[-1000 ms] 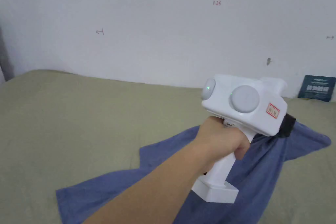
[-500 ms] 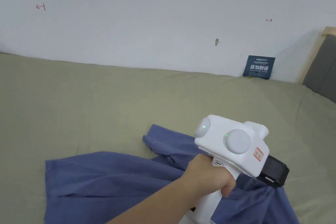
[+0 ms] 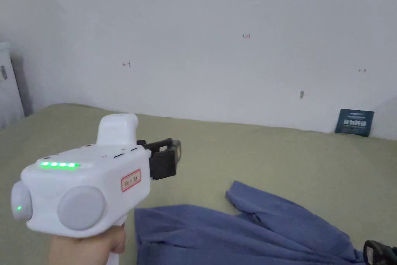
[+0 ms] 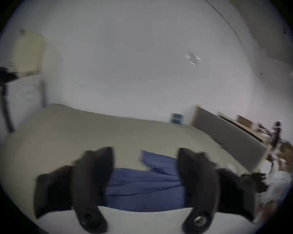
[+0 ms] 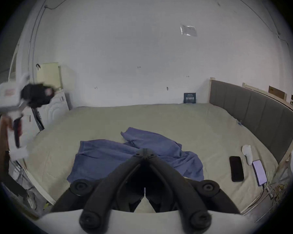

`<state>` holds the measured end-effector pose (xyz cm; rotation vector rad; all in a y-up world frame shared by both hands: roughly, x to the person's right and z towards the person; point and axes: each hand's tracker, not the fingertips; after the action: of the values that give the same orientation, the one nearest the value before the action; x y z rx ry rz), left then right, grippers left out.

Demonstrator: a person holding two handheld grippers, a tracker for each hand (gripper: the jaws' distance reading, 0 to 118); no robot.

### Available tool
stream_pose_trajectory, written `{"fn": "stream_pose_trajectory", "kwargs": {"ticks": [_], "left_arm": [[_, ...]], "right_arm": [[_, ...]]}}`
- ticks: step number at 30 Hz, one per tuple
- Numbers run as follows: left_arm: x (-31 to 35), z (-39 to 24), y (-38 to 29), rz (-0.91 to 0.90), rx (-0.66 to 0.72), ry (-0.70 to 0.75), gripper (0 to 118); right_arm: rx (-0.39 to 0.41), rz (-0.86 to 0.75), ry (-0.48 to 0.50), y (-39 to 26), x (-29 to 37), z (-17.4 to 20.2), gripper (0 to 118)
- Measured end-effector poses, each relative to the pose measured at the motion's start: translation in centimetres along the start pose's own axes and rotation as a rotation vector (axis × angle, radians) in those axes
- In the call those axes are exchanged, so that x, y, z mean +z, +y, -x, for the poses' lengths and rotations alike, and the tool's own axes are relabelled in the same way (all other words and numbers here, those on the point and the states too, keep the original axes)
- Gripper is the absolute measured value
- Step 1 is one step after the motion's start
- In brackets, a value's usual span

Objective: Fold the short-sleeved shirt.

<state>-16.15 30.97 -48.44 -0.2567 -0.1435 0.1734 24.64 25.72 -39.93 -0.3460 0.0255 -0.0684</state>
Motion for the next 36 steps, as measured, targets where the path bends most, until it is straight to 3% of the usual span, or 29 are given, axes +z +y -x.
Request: {"fn": "stream_pose_trajectory", "kwargs": {"ticks": [1,2,7,14,20,26,27,28,29,30,32,36], "left_arm": [[2.2,0.6,-1.1,-0.039,-0.011,0.101,15],[4.0,1.2,-2.0,-0.069,-0.020,0.170,0],[11.0,2.8,-6.9,-0.131,0.021,0.308,0],[11.0,2.6,-8.3,-0.084,0.012,0.282,0],[3.7,3.6,-7.2,0.084,-0.009,0.222,0],[-11.7,5.8,-4.7,0.390,-0.049,0.085,0],[-14.9,6.1,-4.2,0.468,-0.062,0.103,17],[-17.6,6.5,-3.9,0.514,-0.079,0.111,51],[-20.6,6.6,-3.9,0.588,-0.092,0.122,94],[-23.5,6.6,-4.4,0.679,-0.132,0.169,118],[-27.0,7.5,-5.4,0.683,-0.124,0.102,115],[-33.2,8.8,-8.5,0.784,-0.053,0.172,115]], "right_arm": [[-0.002,-0.007,0.008,0.1,0.1,0.3,1],[-0.006,-0.011,0.015,0.2,0.2,0.6,1],[0.008,-0.030,0.011,-0.4,1.5,2.1,1],[0.011,-0.031,0.027,-0.7,1.9,2.5,1],[0.025,-0.015,0.005,-0.5,0.0,1.6,1],[0.015,0.066,-0.027,-0.9,-4.7,0.1,1],[0.016,0.086,-0.028,-1.1,-5.5,-0.2,1],[0.023,0.103,-0.028,-1.3,-6.1,-0.4,1],[0.032,0.119,-0.035,-1.6,-6.6,-0.5,1],[0.044,0.139,-0.048,-1.8,-7.2,-0.8,1],[0.043,0.151,-0.042,-2.3,-7.9,-1.3,1],[0.007,0.185,-0.046,-3.1,-9.2,-2.8,1]]}}
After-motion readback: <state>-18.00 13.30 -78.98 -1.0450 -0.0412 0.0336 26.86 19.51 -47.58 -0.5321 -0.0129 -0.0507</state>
